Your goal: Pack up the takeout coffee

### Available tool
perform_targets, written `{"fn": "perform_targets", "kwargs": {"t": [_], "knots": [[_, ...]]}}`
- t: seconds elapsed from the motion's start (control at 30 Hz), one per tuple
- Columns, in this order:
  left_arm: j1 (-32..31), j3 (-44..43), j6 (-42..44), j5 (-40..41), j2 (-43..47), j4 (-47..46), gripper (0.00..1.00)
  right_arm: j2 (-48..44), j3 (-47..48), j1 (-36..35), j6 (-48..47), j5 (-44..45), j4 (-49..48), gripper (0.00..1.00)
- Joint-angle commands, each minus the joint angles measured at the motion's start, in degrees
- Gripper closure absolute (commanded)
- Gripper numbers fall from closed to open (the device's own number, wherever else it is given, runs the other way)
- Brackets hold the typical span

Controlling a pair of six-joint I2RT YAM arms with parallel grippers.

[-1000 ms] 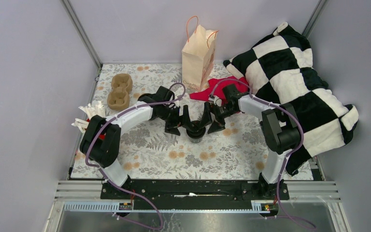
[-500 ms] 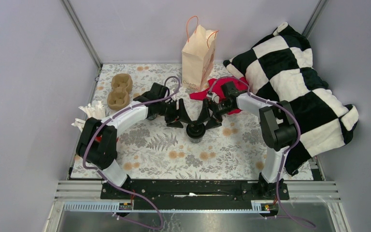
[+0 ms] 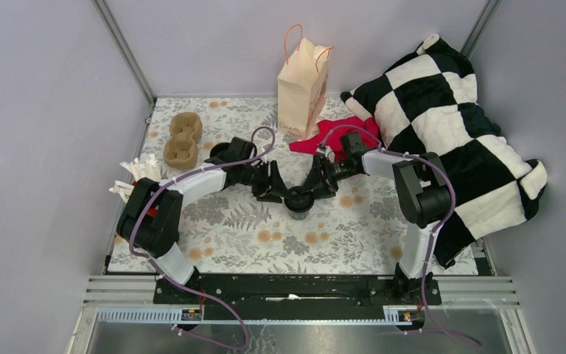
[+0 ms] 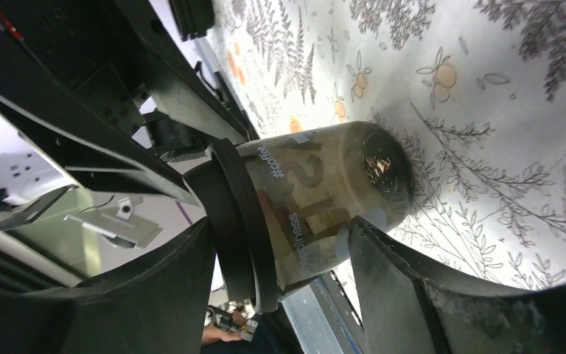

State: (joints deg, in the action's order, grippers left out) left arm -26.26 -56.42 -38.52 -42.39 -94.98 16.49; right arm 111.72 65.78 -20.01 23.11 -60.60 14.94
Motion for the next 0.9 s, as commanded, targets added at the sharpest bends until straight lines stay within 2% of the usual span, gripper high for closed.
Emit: {"fn": "perform_targets", "kwargs": {"t": [0.0,0.13,0.27,0.4,0.5,0.63,0.87], "knots": [[-0.19,6.09,1.92,6.96,-0.44,0.26,0.50,1.58,-9.06,-0.25,1.91,6.83,-5.07,0.32],[-0.25,7.55,2.38,8.47,-0.39,0.47,0.51,1.70,-13.86,-0.03,4.72,10.05,-8.14,0.33],[-0.28,7.28,2.40,8.05,0.52,0.16,0.49,-1.10,-9.87,-0.04,1.08,10.80,-4.17,0.28],[-0.28,2.62,2.29,7.50,1.43,2.53,0.41,-4.42,-1.74,-0.03,-2.07,10.67,3.82,0.16],[-0.28,-2.55,2.24,7.27,1.96,4.88,0.30,-5.61,2.45,0.05,-3.33,8.42,8.03,0.13],[-0.48,-7.13,1.44,5.89,2.21,6.00,0.19,-7.69,2.12,-0.03,-4.46,7.76,9.71,0.09],[-3.86,-7.33,0.86,5.10,1.73,6.10,0.15,-11.63,-1.85,-0.03,-4.48,6.20,10.10,0.08]]}}
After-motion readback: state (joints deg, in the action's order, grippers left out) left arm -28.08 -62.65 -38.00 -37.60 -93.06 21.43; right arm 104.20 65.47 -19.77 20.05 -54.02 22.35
